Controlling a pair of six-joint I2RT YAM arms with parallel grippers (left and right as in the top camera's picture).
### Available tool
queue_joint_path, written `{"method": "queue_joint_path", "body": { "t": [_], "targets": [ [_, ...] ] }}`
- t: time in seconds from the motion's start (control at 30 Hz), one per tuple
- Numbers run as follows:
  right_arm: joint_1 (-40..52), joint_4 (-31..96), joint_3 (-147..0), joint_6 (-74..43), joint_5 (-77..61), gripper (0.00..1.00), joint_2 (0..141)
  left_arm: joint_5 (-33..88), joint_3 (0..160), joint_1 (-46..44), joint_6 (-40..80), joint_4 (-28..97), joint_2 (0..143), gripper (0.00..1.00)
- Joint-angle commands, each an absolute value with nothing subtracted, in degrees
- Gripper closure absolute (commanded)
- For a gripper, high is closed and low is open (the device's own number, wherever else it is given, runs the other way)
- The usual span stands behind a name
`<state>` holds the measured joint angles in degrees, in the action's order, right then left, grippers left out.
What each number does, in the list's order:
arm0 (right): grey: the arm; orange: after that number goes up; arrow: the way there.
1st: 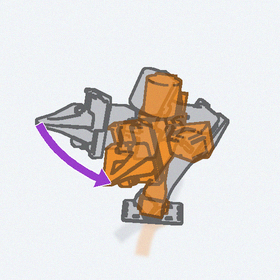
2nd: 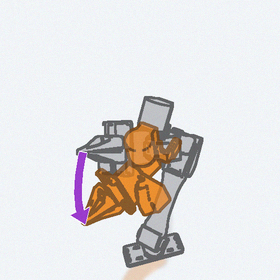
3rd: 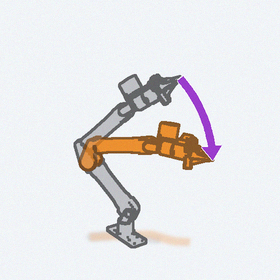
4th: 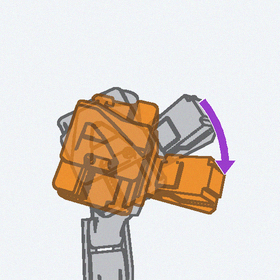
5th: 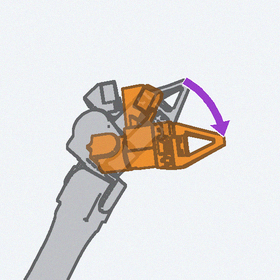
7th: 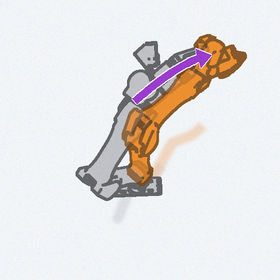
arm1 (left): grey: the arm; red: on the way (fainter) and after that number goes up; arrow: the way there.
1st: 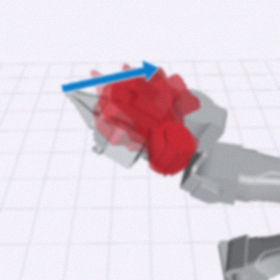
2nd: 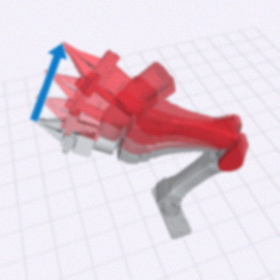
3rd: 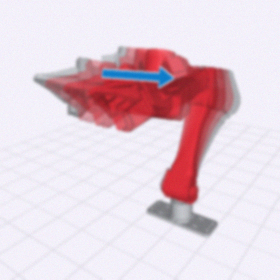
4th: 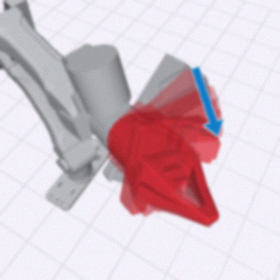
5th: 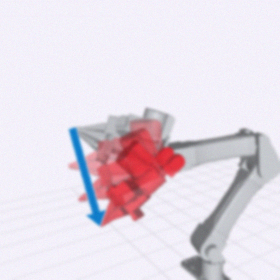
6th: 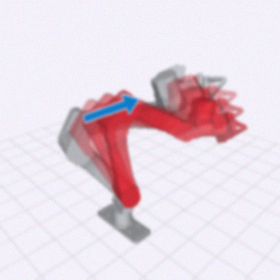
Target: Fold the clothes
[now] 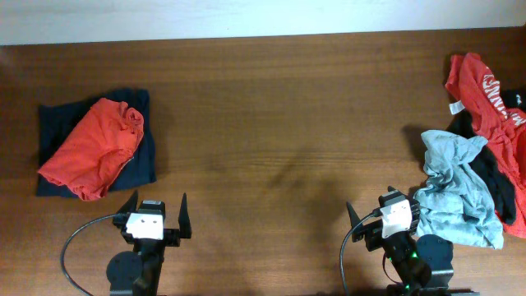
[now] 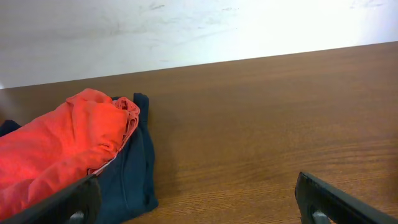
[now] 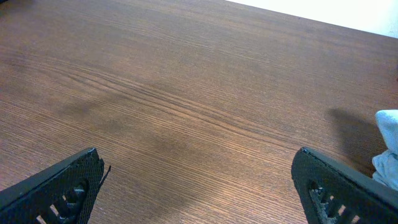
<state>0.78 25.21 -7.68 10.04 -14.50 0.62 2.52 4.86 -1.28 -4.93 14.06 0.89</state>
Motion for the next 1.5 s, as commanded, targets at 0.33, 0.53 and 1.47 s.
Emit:
{"method": "queue_joint_path", "body": {
  "t": [0.33, 0.53, 1.47],
  "targets": [
    [0.3, 25.3, -7.3, 9.6, -15.0, 0.01, 0.2, 1.9, 4.3, -1.5, -4.8, 13.8, 0.4, 0.01],
    [0.3, 25.2, -7.3, 9.6, -14.5, 0.01, 0.2, 1.8, 4.3, -1.5, -4.8, 12.2, 0.4, 0.01],
    [0.3, 4.3, -7.6, -1.2, -32.8, 0.01, 0.3, 8.1, 6.4, -1.5, -0.9, 9.4, 0.5, 0.01]
  ]
}}
